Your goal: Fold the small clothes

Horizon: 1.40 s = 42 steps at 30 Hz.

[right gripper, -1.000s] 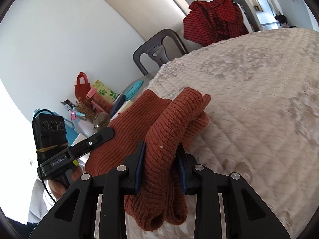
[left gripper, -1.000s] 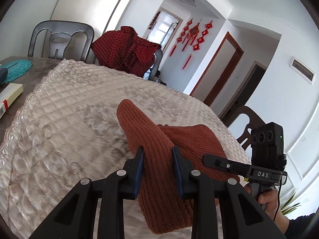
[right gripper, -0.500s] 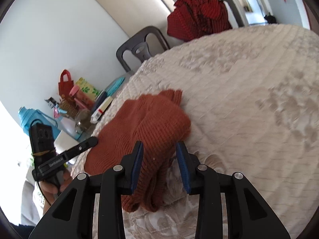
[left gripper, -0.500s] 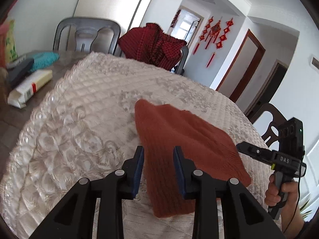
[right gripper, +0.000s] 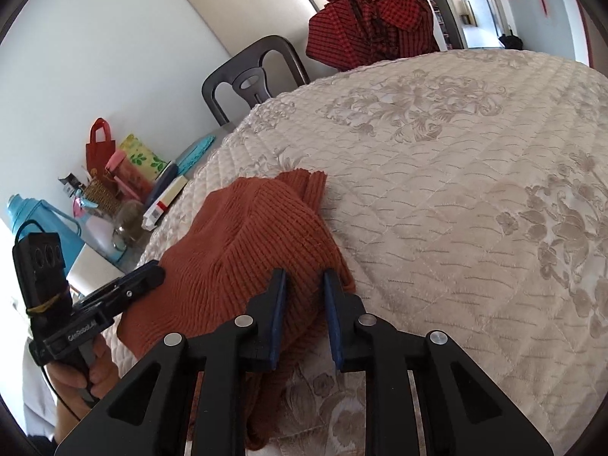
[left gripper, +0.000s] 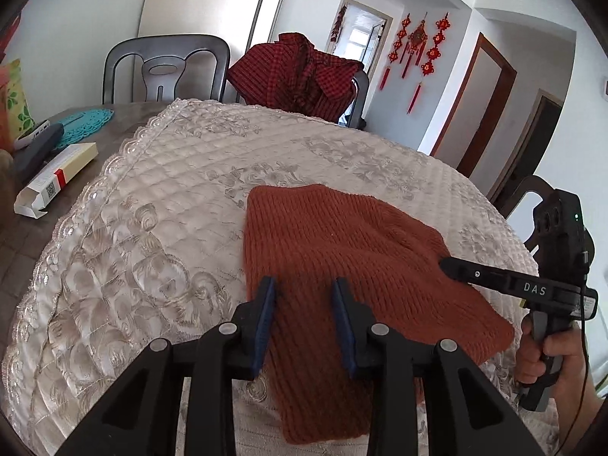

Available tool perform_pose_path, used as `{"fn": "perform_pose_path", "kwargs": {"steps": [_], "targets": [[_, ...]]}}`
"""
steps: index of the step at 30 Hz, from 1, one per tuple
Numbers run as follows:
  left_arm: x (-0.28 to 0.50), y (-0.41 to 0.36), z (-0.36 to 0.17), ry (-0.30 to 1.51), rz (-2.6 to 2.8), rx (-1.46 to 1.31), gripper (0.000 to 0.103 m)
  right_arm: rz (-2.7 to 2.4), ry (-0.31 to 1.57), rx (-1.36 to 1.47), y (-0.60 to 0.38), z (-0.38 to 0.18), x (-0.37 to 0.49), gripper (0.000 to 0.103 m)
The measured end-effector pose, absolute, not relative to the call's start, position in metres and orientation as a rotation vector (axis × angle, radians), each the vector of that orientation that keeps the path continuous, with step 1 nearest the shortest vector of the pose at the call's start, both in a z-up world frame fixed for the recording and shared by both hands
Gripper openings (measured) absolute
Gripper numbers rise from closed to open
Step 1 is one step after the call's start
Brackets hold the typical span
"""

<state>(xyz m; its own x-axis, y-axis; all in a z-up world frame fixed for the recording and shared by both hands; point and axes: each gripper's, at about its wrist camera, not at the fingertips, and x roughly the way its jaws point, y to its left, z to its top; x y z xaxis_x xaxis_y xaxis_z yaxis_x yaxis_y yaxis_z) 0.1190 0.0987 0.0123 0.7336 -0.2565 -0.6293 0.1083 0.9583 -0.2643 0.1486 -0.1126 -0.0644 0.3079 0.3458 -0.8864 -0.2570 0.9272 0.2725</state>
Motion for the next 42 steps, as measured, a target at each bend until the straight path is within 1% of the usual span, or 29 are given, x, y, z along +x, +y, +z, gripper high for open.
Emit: {"fn": "perform_pose_path", "kwargs": {"steps": [5, 10, 13, 18, 20, 26, 29, 32, 37, 42], "targets": [[0.108, 0.095, 0.018, 0.707, -0.181, -0.202, 0.034, 0.381, 1.190, 0.074, -0.114, -0.054, 0.141, 0.021], [0.075, 0.092, 0.028, 0.677, -0.199, -0.213, 0.034, 0.438, 1.140, 0.006, -0.108, -0.024, 0.105, 0.021], [0.059, 0.086, 0.024, 0.688, -0.211, -0.208, 0.034, 0.510, 1.116, -0.050, -0.097, -0.014, 0.082, 0.021], [0.059, 0.082, 0.014, 0.727, -0.202, -0.189, 0.034, 0.509, 1.168, -0.179, -0.083, -0.036, 0.072, 0.021], [0.060, 0.081, 0.015, 0.732, -0.193, -0.178, 0.034, 0.502, 1.198, -0.152, -0.087, -0.044, 0.074, 0.021], [0.047, 0.071, 0.016, 0.753, -0.163, -0.139, 0.035, 0.489, 1.165, -0.176, -0.088, -0.030, 0.063, 0.021], [0.043, 0.066, 0.015, 0.774, -0.135, -0.124, 0.035, 0.479, 1.171, -0.208, -0.089, -0.027, 0.053, 0.024], [0.040, 0.060, 0.013, 0.792, -0.113, -0.100, 0.041, 0.458, 1.175, -0.257, -0.089, -0.029, 0.044, 0.036], [0.039, 0.057, 0.006, 0.814, -0.084, -0.085, 0.048, 0.431, 1.187, -0.328, -0.089, -0.033, 0.035, 0.036], [0.041, 0.057, -0.005, 0.859, -0.043, -0.070, 0.049, 0.395, 1.210, -0.376, -0.089, -0.041, 0.032, 0.036]]}}
